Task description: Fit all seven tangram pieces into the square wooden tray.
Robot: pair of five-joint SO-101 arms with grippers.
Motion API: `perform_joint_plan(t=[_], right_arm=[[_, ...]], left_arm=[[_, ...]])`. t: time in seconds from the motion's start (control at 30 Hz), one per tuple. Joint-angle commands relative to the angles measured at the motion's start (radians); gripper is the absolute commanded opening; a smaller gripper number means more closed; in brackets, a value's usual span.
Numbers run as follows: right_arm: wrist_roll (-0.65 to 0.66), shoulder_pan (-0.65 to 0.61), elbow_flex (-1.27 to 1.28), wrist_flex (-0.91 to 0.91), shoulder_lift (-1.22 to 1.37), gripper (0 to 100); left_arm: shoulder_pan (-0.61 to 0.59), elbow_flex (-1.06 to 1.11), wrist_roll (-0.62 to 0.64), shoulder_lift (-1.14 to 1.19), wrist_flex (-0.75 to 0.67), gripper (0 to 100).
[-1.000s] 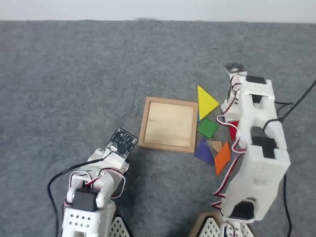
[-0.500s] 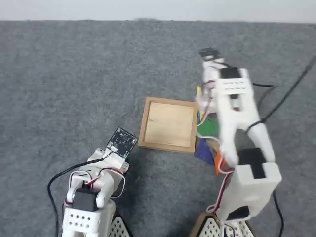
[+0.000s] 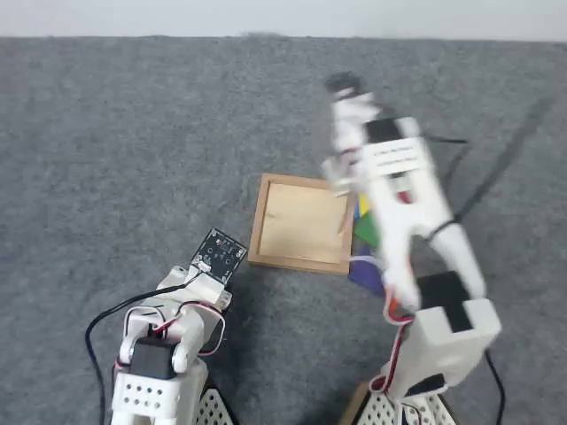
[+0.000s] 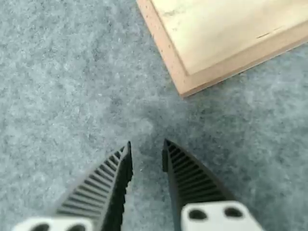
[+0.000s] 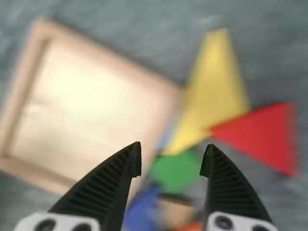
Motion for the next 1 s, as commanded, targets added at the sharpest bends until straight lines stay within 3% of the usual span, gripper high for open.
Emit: perform_joint_plan(t=[0.0,0.27,0.63,0.97], right_arm=[[0.198,0.162,-0.1,0.079,-0.044,20.3],[0.287,0.341,-0.296,0.079,0.223,20.3],[0.298,0.349,-0.761,0.186,0.722,20.3],[0.315,0.297,-0.99,0.418,0.843,20.0]], left_arm=[[-0.006,-0.012,-0.009,-0.011,-0.002,10],[-0.006,-0.012,-0.009,-0.011,-0.002,10],[-0.006,-0.012,-0.009,-0.011,-0.002,10],[-0.006,-0.012,-0.009,-0.011,-0.002,10]])
